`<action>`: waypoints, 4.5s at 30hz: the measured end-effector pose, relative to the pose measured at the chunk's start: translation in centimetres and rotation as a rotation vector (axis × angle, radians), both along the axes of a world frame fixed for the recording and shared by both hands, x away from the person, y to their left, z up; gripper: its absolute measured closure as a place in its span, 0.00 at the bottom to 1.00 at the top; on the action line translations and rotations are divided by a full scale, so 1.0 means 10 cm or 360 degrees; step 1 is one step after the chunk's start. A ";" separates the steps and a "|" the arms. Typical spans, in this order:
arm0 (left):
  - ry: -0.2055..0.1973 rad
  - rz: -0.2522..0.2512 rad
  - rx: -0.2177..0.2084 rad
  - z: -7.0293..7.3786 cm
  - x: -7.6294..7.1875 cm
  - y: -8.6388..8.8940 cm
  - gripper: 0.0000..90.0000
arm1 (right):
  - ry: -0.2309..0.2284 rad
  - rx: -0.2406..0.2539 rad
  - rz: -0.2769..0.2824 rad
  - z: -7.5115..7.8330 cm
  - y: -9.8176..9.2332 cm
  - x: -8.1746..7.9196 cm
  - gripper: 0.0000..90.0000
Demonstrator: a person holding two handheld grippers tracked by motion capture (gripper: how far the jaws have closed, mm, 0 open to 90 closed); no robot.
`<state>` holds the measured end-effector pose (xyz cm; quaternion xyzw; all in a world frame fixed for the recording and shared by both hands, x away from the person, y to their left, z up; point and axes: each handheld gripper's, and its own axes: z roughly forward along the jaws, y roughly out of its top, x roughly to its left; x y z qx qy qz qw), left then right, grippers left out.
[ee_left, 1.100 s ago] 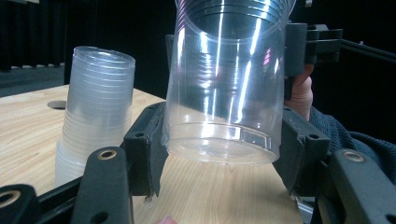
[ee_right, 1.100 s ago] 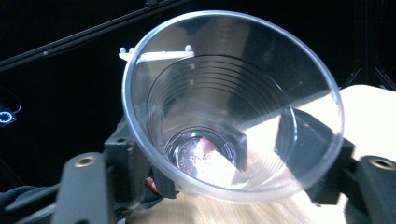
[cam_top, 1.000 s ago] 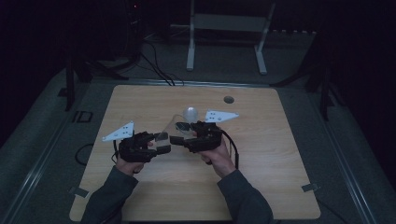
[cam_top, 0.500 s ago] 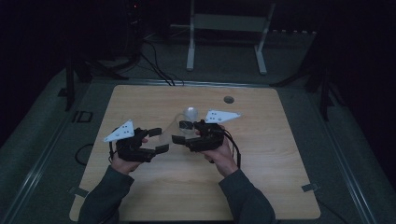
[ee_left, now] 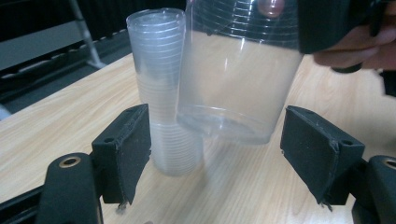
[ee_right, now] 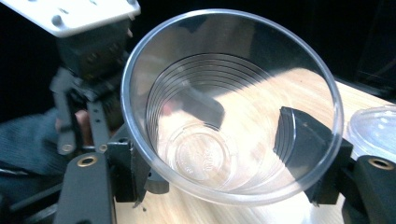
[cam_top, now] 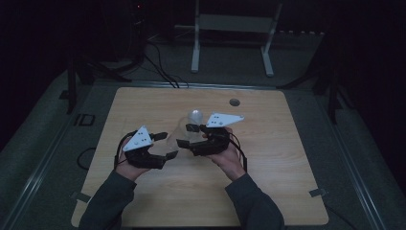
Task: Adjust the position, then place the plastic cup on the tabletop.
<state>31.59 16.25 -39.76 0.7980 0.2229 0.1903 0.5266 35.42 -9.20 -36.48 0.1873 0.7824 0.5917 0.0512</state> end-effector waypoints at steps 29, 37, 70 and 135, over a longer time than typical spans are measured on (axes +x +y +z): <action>-0.0066 0.0118 0.0156 -0.05 -0.03 -0.25 0.44 | 0.0030 -0.0170 -0.0069 -0.02 0.17 0.00 0.33; -0.0027 0.0090 0.0093 -0.05 -0.02 -0.23 0.45 | 0.0060 -0.0063 -0.0048 -0.04 0.13 0.01 0.24; 0.0086 -0.0002 -0.0167 -0.13 0.01 -0.27 0.45 | 0.0018 0.0200 -0.0023 -0.02 0.06 0.01 0.28; 0.0072 0.0088 -0.0180 -0.09 0.04 -0.12 0.30 | -0.0118 0.0094 -0.0205 -0.05 -0.28 -0.04 0.31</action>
